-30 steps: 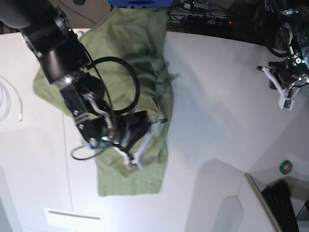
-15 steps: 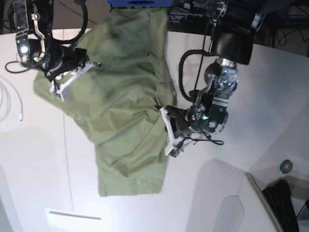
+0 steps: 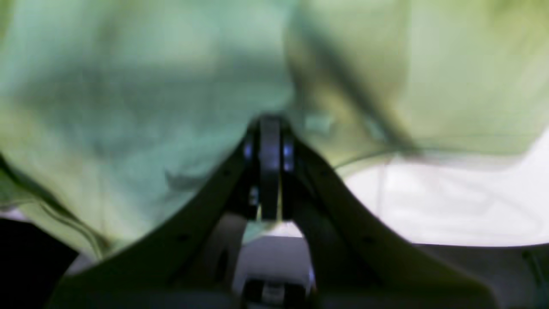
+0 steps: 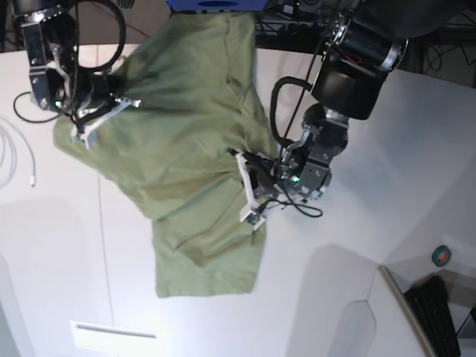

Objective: Layout the t-shirt on the table in an organized manner, then fold the t-shirt properly
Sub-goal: 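Grasp the shirt with both grippers, left gripper at its middle, then pull the shirt fabric with the left gripper away from the right gripper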

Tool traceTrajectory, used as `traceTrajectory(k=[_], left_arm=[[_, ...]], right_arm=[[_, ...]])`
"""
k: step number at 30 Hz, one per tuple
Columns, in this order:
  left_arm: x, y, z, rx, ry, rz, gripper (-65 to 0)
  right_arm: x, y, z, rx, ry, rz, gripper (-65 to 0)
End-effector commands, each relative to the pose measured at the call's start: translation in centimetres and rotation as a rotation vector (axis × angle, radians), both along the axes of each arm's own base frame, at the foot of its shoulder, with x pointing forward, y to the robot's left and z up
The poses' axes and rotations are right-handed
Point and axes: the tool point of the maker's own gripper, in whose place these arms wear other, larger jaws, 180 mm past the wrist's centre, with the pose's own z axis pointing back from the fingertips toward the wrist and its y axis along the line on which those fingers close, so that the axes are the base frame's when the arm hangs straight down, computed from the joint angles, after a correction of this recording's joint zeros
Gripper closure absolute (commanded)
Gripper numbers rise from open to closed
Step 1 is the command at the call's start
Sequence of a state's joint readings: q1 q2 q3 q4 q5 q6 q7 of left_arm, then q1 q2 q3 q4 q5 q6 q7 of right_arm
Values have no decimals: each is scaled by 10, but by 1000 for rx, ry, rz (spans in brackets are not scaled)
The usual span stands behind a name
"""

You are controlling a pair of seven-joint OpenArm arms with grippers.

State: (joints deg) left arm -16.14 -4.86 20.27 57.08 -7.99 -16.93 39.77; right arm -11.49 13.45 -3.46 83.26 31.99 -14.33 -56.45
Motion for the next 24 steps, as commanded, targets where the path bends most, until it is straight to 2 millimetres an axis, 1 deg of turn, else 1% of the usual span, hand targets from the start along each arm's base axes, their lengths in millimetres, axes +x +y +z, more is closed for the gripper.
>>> traceTrajectory(k=[1, 3, 7, 8, 10, 11, 14, 16, 19, 22, 23, 24], left_arm=[[2, 11, 4, 32, -12, -4, 0], [-9, 21, 1, 45, -11, -6, 0], [-30, 38, -5, 48, 4, 24, 0], [-32, 45, -4, 40, 2, 56, 0], [-35, 54, 0, 19, -9, 113, 0], [-37, 55, 3, 11, -8, 128, 0], [-39, 46, 15, -6, -8, 145, 0], [-38, 33, 24, -36, -22, 142, 0], [-35, 13, 37, -75, -47, 138, 0], [-27, 13, 55, -77, -86, 140, 0], [-23, 21, 63, -74, -103, 160, 0], [-18, 33, 71, -69, -119, 197, 0]], right_arm=[[17, -21, -2, -67, -33, -6, 0], [39, -35, -4, -83, -51, 15, 0], [86, -54, -6, -85, -60, 44, 0], [96, -58, -7, -85, -62, 38, 0], [123, -65, -4, -90, -87, 20, 0], [134, -69, -2, -92, -96, 8, 0], [171, -72, 11, -103, -162, 23, 0], [192, -71, 19, -136, -199, 68, 0], [218, -81, 29, -213, -246, 119, 0], [234, -92, 39, -241, -268, 108, 0], [236, -102, 44, -255, -274, 102, 0], [240, -110, 54, -265, -289, 103, 0]])
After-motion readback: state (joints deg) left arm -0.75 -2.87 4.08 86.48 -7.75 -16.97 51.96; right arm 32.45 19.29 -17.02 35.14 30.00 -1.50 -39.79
